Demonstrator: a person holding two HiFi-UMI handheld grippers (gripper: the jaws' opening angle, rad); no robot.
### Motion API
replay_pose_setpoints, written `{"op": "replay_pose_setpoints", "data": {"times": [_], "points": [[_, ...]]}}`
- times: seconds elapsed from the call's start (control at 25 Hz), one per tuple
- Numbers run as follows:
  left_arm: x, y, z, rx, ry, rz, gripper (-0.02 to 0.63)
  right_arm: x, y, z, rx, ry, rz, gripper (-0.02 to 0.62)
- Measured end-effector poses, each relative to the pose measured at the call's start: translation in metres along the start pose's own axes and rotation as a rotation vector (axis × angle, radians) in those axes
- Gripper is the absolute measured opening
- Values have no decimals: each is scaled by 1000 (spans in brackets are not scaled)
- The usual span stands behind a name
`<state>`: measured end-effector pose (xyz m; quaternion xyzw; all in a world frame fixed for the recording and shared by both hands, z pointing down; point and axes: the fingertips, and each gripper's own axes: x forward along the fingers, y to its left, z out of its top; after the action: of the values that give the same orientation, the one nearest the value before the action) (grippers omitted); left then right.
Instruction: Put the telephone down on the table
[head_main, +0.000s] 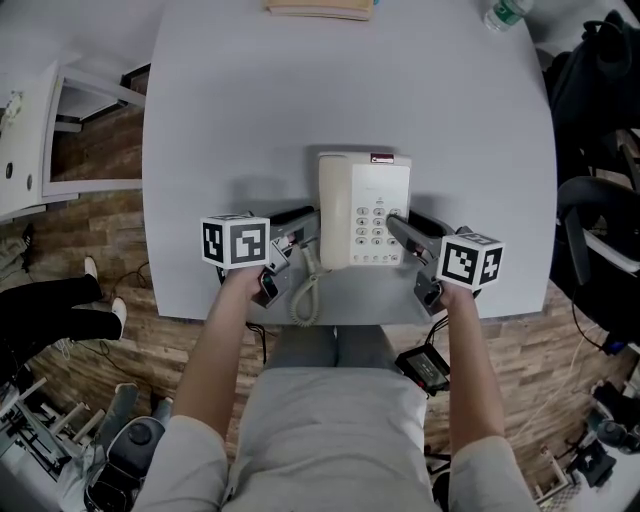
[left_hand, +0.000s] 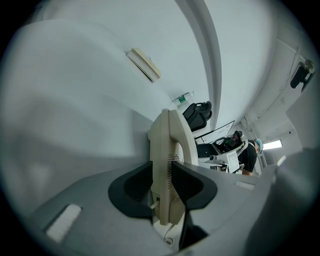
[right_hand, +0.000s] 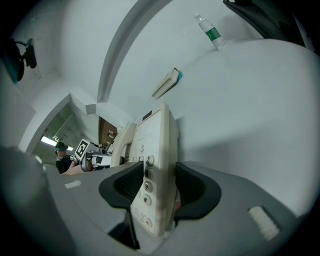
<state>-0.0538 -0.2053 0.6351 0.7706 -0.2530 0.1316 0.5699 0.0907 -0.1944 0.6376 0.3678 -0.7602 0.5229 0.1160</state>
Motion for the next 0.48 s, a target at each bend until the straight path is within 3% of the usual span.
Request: {"op": "replay_pose_setpoints", "data": {"times": [0.48], "points": [[-6, 4, 3, 28, -18, 26, 130, -8, 0, -1, -2, -8, 4, 206]]}}
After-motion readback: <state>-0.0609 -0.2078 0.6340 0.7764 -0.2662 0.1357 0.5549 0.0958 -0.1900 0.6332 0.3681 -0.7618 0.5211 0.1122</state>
